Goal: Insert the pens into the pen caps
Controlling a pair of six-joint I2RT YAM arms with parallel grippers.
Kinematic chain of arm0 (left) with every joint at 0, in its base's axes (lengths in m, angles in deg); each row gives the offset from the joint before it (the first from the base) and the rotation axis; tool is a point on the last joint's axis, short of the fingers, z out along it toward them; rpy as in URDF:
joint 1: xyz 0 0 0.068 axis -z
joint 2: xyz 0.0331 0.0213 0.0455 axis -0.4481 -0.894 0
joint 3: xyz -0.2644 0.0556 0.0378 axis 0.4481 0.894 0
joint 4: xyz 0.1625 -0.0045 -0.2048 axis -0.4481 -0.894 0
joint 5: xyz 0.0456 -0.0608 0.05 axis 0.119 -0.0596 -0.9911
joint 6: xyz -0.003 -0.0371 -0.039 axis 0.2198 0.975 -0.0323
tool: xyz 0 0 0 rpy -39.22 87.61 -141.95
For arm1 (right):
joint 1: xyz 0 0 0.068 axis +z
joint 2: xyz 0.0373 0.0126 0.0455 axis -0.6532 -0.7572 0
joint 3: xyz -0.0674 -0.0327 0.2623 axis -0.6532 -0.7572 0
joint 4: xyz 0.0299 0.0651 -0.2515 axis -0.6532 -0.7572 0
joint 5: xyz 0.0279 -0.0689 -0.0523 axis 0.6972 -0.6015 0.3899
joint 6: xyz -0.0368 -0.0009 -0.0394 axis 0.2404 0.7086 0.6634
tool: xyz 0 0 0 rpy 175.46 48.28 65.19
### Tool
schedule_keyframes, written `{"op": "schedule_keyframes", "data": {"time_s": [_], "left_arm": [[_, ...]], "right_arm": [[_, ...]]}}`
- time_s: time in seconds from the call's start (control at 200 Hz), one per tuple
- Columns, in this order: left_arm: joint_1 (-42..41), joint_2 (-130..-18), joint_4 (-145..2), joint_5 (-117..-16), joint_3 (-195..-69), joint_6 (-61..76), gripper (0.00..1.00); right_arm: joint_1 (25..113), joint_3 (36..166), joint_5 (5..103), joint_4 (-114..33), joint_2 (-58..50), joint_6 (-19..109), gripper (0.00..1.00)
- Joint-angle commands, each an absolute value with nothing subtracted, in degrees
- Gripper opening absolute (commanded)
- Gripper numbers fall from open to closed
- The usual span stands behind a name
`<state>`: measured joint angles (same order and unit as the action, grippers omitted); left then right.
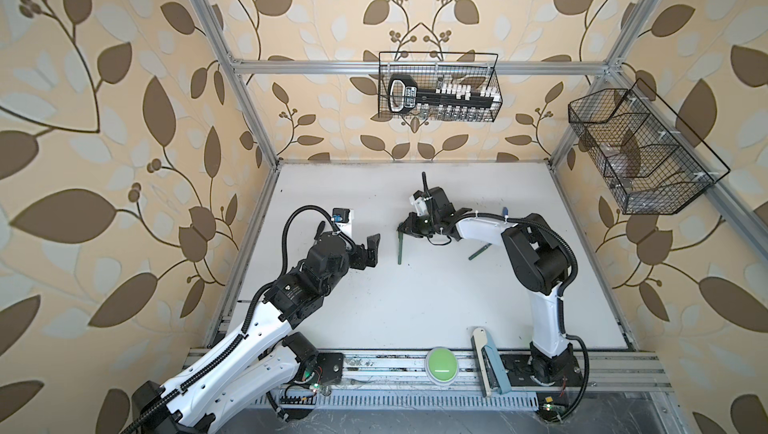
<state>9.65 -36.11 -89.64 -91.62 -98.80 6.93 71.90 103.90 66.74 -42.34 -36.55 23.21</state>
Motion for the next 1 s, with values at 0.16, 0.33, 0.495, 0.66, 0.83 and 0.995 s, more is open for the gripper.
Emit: {"op": "schedule_keyframes", "data": {"time_s": [0.16,0.33,0.495,0.66,0.83,0.995], "left_arm": [[9.15,-39.58,-88.58,-93.37,-98.08,7.36,0.99],[9.18,-40.43,-88.17,-92.83,-97.83,6.89,0.99],[9.17,-40.4,-87.64,-92.96,-97.5,6.04,0.99],[9.11,-40.6,-87.48,-93.89,-98.2,5.02,0.99],[9.13,-41.93,-85.46,-93.03,-99.02,4.75,0.99],[9.15,-44.56,-81.59,-90.58,-98.4,4.9,0.99]], "right_arm": [[71.79,106.21,59.53,-47.54,-39.15,24.78,0.07],[71.71,107.16,57.87,-49.78,-38.55,25.54,0.24],[71.46,109.15,56.99,-52.22,-37.3,26.47,0.31],[70.82,109.83,53.95,-56.59,-32.1,28.07,0.42],[67.57,101.11,47.52,-63.98,-18.12,29.34,0.45],[62.11,89.72,40.27,-74.03,-5.64,30.15,0.48]]}}
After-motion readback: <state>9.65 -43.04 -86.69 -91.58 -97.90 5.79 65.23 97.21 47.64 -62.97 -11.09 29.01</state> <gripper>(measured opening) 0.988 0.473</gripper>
